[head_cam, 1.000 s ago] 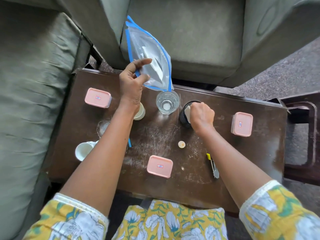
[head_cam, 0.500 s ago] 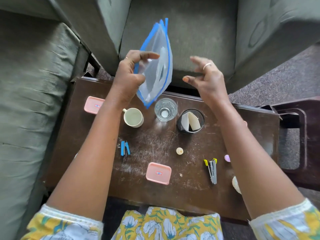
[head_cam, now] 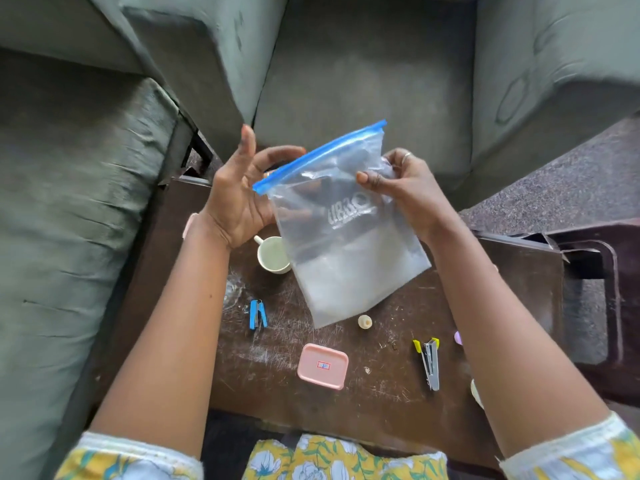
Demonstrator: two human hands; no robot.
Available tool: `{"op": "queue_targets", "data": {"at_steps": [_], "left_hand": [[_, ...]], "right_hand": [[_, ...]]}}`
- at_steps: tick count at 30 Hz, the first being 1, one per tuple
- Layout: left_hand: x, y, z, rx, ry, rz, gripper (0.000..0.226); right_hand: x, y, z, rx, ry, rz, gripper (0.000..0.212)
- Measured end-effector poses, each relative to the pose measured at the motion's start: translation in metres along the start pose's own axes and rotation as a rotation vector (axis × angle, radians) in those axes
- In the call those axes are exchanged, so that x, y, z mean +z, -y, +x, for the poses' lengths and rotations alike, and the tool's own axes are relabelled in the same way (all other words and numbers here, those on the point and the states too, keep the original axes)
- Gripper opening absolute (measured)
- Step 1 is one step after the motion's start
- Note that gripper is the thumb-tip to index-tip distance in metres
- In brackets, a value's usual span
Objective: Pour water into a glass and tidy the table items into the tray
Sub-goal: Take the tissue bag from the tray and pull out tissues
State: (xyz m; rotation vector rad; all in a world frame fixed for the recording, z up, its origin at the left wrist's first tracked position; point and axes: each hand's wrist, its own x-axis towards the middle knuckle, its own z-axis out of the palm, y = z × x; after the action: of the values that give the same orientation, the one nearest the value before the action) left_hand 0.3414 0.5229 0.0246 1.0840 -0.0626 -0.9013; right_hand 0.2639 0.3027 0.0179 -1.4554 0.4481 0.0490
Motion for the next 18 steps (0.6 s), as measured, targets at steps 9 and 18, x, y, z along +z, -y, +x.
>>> {"op": "queue_targets", "data": {"at_steps": [9,18], "left_hand": [[-0.012,0.045,0.0,-0.062,-0.323,0.433,0.006],[-0.01,0.049,0.003,0.119,-0.572,0.088,0.011]], "right_hand": [[-0.018,-0.054,-0.009,0.2,-0.26,-0.118,0.04],[-0.043,-0.089,-0.037,0.385,-0.084,0.099,0.061]]}}
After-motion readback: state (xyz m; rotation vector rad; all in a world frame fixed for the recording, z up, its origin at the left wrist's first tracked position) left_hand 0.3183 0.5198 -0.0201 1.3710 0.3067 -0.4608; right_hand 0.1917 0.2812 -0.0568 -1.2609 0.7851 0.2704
